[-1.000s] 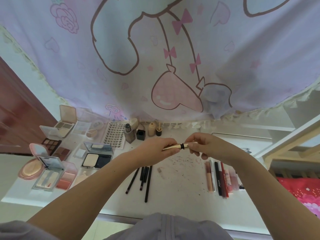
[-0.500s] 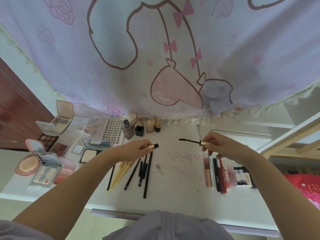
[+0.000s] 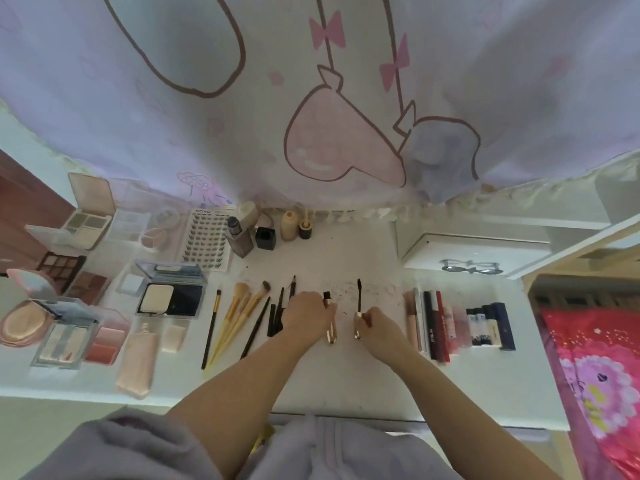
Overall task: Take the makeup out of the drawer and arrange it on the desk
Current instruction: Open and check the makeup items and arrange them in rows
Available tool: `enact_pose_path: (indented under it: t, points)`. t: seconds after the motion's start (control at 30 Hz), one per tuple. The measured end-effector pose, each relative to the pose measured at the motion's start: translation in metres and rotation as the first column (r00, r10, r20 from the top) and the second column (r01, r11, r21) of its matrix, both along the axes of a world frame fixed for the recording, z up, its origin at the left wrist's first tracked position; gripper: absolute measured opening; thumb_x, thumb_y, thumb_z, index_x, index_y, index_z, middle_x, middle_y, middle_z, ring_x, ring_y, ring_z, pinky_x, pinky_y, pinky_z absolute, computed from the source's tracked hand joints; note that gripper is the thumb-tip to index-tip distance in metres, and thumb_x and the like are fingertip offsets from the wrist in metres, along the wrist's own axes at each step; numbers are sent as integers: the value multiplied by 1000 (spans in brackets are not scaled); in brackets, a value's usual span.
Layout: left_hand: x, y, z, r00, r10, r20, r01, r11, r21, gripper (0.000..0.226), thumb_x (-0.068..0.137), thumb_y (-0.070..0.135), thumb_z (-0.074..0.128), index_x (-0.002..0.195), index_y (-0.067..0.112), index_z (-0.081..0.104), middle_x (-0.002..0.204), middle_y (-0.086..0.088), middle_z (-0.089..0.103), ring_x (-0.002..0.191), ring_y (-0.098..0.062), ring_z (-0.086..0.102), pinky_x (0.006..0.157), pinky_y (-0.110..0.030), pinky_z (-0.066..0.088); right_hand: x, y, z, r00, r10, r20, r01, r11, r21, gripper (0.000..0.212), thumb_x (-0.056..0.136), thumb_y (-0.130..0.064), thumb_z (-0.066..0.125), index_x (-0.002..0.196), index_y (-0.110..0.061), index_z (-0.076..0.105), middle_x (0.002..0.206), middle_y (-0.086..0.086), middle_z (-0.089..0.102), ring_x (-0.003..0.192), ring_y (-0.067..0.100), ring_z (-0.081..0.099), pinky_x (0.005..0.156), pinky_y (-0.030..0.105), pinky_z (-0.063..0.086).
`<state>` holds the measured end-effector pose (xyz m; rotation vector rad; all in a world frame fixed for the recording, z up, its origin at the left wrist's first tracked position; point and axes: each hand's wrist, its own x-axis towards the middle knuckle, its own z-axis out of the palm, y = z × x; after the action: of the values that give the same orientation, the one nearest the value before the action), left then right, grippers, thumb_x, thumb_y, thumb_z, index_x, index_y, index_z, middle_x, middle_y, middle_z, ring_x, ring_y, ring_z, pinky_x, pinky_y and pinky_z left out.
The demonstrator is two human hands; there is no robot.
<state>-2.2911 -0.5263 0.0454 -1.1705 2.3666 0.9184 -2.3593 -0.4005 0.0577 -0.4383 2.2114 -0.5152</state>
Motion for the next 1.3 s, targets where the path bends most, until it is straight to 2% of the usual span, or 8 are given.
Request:
enact_pose_path:
  t: [0.23, 0.33, 0.43, 0.63, 0.77, 0.9, 1.13, 1.3]
  points:
    - [7, -16, -12, 973, -205, 110, 227, 936, -270, 45, 95, 50, 37, 103, 12, 61, 111, -7, 58, 110, -23, 50, 81, -34, 46, 27, -26, -17, 1000, 23, 5, -23, 1000, -4, 23, 99, -34, 39, 94, -11, 42, 75, -3, 47, 73, 18, 50, 60, 28, 37]
    - [13, -25, -12, 964, -239, 113, 263, 911, -318, 45, 96, 48, 36, 108, 13, 59, 114, -7, 57, 111, -23, 48, 85, -34, 44, 33, -41, -21, 996, 83, -46, -81, 996, 38, 29, 98, -37, 38, 98, -10, 46, 89, 6, 57, 79, 23, 54, 63, 29, 38]
    - [18, -29, -11, 970, -227, 91, 244, 919, -310, 43, 97, 45, 34, 110, 12, 58, 116, -8, 55, 111, -23, 47, 87, -34, 43, 35, -51, -22, 981, 172, -86, -160, 979, 130, 37, 99, -41, 34, 103, -8, 50, 102, 10, 61, 83, 24, 54, 65, 29, 37]
    - [4, -17, 2, 950, -295, -99, 232, 883, -408, 32, 99, 37, 34, 111, 12, 50, 109, -4, 56, 103, -21, 50, 81, -31, 42, -10, -21, -3, 980, 122, -159, -109, 990, 86, 36, 97, -46, 38, 95, -13, 50, 90, 4, 59, 78, 20, 56, 67, 30, 44]
    - [-32, 24, 6, 876, -416, -242, 331, 886, -325, 28, 99, 31, 34, 110, 11, 50, 109, -5, 57, 102, -21, 50, 82, -32, 42, -70, 24, 12, 957, 96, -275, -61, 989, 132, 23, 99, -28, 39, 102, -12, 55, 87, 3, 61, 77, 19, 59, 69, 29, 48]
    - [-67, 80, -6, 854, -509, -110, 482, 852, -205, 31, 99, 30, 34, 120, 10, 46, 121, -8, 54, 114, -25, 47, 89, -34, 38, -101, 43, 8, 958, 108, -267, -71, 987, 146, 19, 97, -23, 39, 92, -16, 56, 84, 2, 60, 74, 15, 58, 69, 29, 49]
    - [-91, 105, -18, 917, -394, 61, 397, 888, -234, 36, 98, 32, 34, 125, 10, 45, 126, -7, 52, 118, -25, 47, 96, -33, 36, -112, 39, -3, 961, 152, -230, -117, 980, 161, 27, 95, -34, 45, 85, -13, 58, 76, -1, 58, 74, 17, 56, 69, 30, 47]
    - [-78, 87, -12, 936, -336, -104, 318, 935, -155, 35, 98, 31, 34, 119, 6, 47, 121, -9, 51, 114, -23, 46, 86, -32, 41, -114, 29, 1, 988, 105, -117, -94, 990, 102, 42, 96, -40, 43, 77, -8, 63, 65, 0, 59, 63, 16, 55, 61, 26, 42]
